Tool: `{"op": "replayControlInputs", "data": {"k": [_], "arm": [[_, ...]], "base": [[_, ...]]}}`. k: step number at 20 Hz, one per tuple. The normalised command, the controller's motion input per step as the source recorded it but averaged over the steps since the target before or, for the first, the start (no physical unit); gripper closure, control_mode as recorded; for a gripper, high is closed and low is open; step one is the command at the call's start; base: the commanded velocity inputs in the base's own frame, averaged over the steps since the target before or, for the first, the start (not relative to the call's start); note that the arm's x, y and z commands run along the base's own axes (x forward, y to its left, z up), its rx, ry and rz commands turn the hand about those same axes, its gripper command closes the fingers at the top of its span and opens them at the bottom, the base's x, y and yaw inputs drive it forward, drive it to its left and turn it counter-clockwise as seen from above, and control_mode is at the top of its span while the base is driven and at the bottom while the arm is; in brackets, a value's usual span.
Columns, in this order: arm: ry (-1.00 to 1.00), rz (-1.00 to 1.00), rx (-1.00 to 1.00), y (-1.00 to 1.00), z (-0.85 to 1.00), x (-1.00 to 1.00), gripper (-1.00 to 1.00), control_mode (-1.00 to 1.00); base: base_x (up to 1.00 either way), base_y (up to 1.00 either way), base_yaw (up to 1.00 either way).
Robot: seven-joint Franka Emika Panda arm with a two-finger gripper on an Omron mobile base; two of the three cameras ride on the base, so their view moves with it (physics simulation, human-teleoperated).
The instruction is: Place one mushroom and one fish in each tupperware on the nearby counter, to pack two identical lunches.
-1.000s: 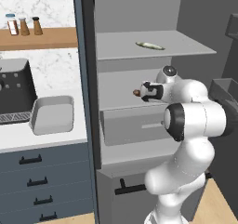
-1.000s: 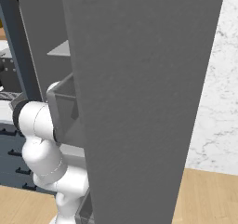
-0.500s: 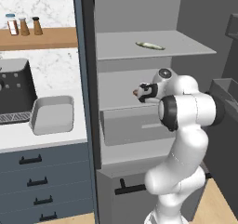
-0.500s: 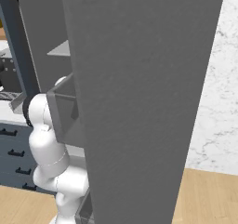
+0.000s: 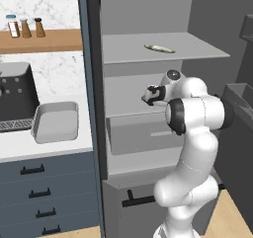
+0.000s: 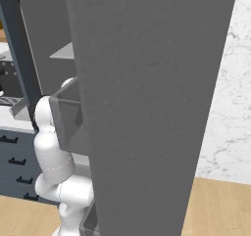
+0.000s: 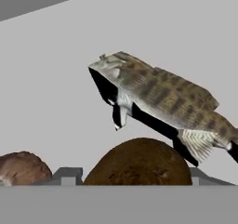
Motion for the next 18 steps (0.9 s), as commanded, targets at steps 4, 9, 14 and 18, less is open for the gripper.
{"op": "replayControlInputs", "data": {"k": [4, 9, 14, 18], "arm": [[0.00, 0.00, 0.00, 0.04, -0.10, -0.71, 1.00, -1.00], [-0.10, 0.06, -0.01, 0.34, 0.52, -1.00, 1.00, -1.00], [-0.04, 0.05, -0.02, 0.31, 0.86, -1.00, 1.00, -1.00], [0.00, 0.00, 0.00, 0.02, 0.52, -1.00, 1.00, -1.00]], "base": [[0.00, 0.00, 0.00], [0.00, 0.00, 0.00], [0.00, 0.00, 0.00], [0.00, 0.00, 0.00]]}}
